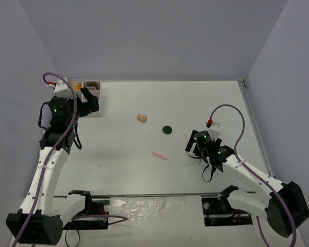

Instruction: Organize the makeup

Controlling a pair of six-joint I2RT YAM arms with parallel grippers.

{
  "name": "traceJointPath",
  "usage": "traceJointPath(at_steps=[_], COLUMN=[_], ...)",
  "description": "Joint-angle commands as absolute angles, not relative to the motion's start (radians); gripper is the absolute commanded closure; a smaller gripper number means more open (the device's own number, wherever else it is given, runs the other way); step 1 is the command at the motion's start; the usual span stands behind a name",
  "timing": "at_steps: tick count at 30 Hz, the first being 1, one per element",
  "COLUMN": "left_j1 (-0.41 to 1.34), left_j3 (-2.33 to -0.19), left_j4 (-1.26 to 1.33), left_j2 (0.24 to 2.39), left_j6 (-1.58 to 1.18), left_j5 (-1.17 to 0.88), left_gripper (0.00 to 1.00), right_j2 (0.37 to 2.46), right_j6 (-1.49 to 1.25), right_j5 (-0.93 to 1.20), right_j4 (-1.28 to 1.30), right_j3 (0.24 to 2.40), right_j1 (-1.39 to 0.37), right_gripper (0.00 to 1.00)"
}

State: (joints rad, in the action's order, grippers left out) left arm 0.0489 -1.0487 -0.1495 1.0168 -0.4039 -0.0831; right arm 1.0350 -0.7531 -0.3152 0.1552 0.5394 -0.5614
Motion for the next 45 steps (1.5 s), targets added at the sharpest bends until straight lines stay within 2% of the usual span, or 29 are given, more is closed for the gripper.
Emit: traceJointPath(at_steps=[1,5,9,15,20,24,28,32,36,40,45], left_j1=[0.056,0.058,0.061,0.092,0.097,0.098,0.099,0.098,0.098,0.100,0.103], left_j3=[-0.980,-0.842,-0.792,-0.779,-0.785,-0.785,-0.785,-0.783,-0.776,-0.765,-0.743], left_j4=[-0.351,-0.382,-0.414,-0.445,-0.464,-0.468,-0.469,-0.466,-0.441,-0.380,-0.245], left_j2=[0.857,0.734,0.683,0.669,0.665,0.663,0.666,0.662,0.663,0.672,0.686], left_j6=[-0.320,-0.308,-0.305,-0.291,-0.291,-0.291,-0.290,-0.290,-0.296,-0.370,-0.562], left_j5=[-0.167,-0.196,-0.216,-0.179,-0.158,-0.146,-0.151,-0.158,-0.209,-0.375,-0.585], left_gripper=[0.09,0.06,0.03,0.03,0.03,0.03,0.03,0.03,0.03,0.03,0.03], right_j2=[1.068,1.112,1.148,1.218,1.274,1.304,1.333,1.358,1.350,1.251,1.059], right_j6=[-0.814,-0.792,-0.791,-0.802,-0.801,-0.794,-0.783,-0.780,-0.771,-0.716,-0.640], right_j5=[-0.340,-0.310,-0.284,-0.265,-0.248,-0.245,-0.241,-0.245,-0.267,-0.326,-0.403], right_j4=[0.160,0.160,0.158,0.158,0.155,0.155,0.152,0.150,0.148,0.149,0.056], right_j3=[0.520,0.512,0.517,0.522,0.529,0.539,0.544,0.550,0.557,0.590,0.665], right_j1=[-0.522,-0.479,-0.467,-0.459,-0.457,-0.458,-0.456,-0.456,-0.461,-0.534,-0.799], right_gripper=[0.22,0.29,0.37,0.51,0.55,0.64,0.79,0.99,1.00,1.00,1.00])
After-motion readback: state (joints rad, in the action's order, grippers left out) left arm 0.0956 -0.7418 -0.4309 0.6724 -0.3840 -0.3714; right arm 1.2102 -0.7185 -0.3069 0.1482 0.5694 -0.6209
